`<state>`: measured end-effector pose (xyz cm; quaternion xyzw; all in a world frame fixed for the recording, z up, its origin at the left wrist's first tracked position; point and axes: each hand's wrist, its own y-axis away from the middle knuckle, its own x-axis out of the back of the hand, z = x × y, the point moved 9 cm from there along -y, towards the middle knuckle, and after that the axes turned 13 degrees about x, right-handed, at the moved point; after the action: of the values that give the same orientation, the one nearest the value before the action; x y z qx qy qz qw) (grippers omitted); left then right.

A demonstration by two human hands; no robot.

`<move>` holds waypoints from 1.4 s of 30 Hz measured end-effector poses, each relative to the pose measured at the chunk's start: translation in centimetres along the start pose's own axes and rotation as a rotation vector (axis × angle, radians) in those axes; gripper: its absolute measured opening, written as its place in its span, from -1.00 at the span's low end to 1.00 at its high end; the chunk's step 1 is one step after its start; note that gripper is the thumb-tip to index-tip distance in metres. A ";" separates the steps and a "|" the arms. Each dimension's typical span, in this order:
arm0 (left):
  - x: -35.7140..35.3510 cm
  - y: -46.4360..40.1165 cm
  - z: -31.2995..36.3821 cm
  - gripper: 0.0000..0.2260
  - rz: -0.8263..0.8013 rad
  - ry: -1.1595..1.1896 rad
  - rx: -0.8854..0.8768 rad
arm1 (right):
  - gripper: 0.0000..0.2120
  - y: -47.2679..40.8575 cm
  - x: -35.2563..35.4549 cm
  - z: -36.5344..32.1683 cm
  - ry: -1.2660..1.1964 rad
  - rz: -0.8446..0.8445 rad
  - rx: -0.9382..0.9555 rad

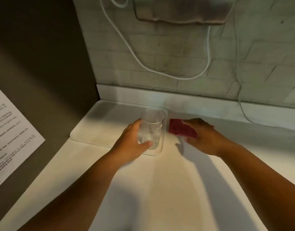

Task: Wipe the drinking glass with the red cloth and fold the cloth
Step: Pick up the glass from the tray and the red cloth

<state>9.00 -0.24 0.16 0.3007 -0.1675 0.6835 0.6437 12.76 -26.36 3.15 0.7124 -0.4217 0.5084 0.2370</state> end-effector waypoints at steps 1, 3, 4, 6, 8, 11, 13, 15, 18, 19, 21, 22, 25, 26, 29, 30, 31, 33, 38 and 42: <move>0.1 -0.2 0.0 -0.18 0.012 0.042 -0.001 | -0.35 -0.1 -0.3 0.4 -0.005 -0.005 -0.012; 0.1 -0.7 -0.5 -0.22 0.009 0.129 0.019 | -0.36 -0.3 -1.1 1.1 0.004 -0.025 -0.038; 0.0 -1.1 -0.9 -0.24 0.001 0.178 0.044 | -0.36 -0.3 -1.6 1.3 0.009 -0.048 -0.054; -0.5 -1.6 -1.1 -0.26 -0.029 0.249 0.065 | -0.36 -0.7 -2.7 2.0 0.030 -0.075 -0.080; -0.9 -1.8 -1.1 -0.25 -0.062 0.291 0.073 | -0.36 -1.2 -3.2 2.6 0.042 -0.075 -0.099; -1.3 -2.1 -1.2 -0.28 -0.075 0.318 0.082 | -0.37 -2.1 -3.4 3.4 0.110 -0.032 -0.092; -1.4 -2.1 -0.9 -0.29 -0.079 0.338 0.073 | -0.39 -2.6 -3.9 4.1 0.152 -0.037 -0.110; -1.4 -2.2 -0.7 -0.26 -0.074 0.341 0.075 | -0.40 -2.8 -4.9 4.7 0.214 -0.096 -0.147; -1.4 -2.3 -0.6 -0.24 -0.086 0.336 0.073 | -0.39 -2.9 -5.5 4.1 0.362 -0.077 -0.156; -1.4 -2.3 -0.5 -0.22 -0.099 0.331 0.062 | -0.37 -2.8 -5.4 3.7 0.393 -0.046 -0.156; -1.5 -2.2 -0.2 -0.17 -0.124 0.325 0.038 | -0.38 -2.7 -5.1 3.0 0.441 0.012 -0.141; -1.4 -2.2 -0.1 -0.16 -0.130 0.327 0.033 | -0.42 -2.7 -4.8 2.6 0.465 0.040 -0.130; -1.4 -2.1 0.0 -0.15 -0.128 0.340 0.040 | -0.60 -2.8 -3.7 1.7 0.509 0.075 -0.115; -1.3 -2.1 0.1 -0.15 -0.121 0.338 0.041 | -0.66 -2.8 -3.6 1.3 0.510 0.069 -0.120; -1.2 -2.1 0.2 -0.19 -0.107 0.327 0.029 | -0.74 -2.5 -4.6 0.3 0.592 -0.021 -0.097; -1.2 -2.0 0.1 -0.19 -0.110 0.329 0.027 | -0.75 -2.2 -4.9 0.1 0.611 -0.035 -0.082; -1.1 -1.9 0.1 -0.20 -0.116 0.337 0.027 | -0.74 -1.9 -4.8 0.2 0.576 -0.016 -0.080; -1.0 -1.6 0.1 -0.24 -0.127 0.361 0.023 | -0.73 -1.1 -4.3 0.9 0.393 0.065 -0.092; 0.8 -0.3 1.6 -0.39 -0.116 0.553 0.000 | -0.81 1.1 -3.5 2.4 -0.110 0.227 -0.206; 1.8 1.5 3.9 -0.48 -0.163 0.793 -0.023 | -0.78 3.0 -2.6 0.9 -0.547 0.423 -0.292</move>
<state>8.34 -1.37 4.48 0.0188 0.1104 0.6911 0.7140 10.39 -27.71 0.18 0.6778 -0.6752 0.2715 0.1046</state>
